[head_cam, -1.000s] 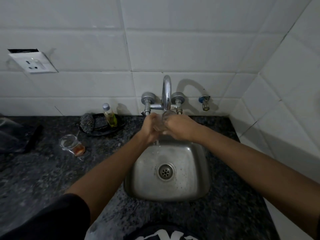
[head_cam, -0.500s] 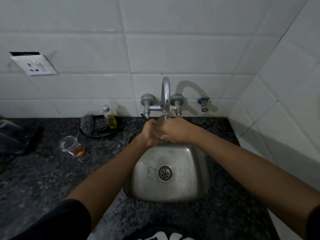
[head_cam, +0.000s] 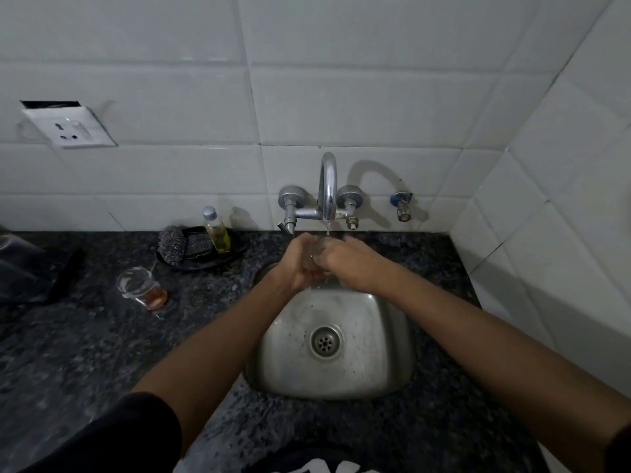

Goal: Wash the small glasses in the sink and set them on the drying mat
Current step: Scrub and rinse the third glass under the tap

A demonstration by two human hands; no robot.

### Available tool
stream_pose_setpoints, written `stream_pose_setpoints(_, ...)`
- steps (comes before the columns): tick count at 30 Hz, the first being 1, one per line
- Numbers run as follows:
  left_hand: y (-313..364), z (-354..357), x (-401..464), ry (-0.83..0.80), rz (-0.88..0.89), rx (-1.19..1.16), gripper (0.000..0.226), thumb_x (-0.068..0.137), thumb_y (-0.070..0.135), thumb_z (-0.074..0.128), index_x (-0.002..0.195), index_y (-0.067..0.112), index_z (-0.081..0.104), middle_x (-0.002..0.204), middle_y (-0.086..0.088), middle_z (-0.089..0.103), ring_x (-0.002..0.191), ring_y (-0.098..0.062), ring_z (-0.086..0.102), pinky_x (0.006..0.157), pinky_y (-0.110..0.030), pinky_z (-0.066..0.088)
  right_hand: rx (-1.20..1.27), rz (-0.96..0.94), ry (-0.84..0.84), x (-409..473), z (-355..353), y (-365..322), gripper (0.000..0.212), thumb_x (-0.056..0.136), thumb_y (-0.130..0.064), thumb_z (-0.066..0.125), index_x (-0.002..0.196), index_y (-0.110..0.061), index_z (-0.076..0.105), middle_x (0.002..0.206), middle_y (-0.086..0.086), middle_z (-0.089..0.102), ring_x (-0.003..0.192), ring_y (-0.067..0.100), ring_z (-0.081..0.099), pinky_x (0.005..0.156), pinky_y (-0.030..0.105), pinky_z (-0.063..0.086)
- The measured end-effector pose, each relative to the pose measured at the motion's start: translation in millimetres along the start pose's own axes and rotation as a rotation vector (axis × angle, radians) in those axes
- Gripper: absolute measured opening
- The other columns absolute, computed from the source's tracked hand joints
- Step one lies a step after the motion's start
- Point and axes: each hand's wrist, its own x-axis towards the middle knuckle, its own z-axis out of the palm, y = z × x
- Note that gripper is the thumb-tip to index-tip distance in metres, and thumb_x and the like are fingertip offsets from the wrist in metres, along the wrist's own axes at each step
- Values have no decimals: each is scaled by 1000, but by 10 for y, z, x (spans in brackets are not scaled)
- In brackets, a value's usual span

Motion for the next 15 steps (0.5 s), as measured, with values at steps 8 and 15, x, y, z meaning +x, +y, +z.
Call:
stream_pose_setpoints(8,-20,-75,19,9,32,55,47,105,47,43,106,9,72,83,-9,71,67,-21,67,61,-31,54,-36,15,19,-1,3,13,40,93,-5,68,132,-9,62,134,12,62,119,30,63,92,48,55)
stream_pose_setpoints(15,-73,-150,-35,-88,220,-162,46,106,29,47,74,14,76,87,-11,70,81,-23,68,85,-38,55,671,370,299,-147,98,-191,42,92,-58,60,105,-21,72,96,-8,70,88,9,65,78,39,58)
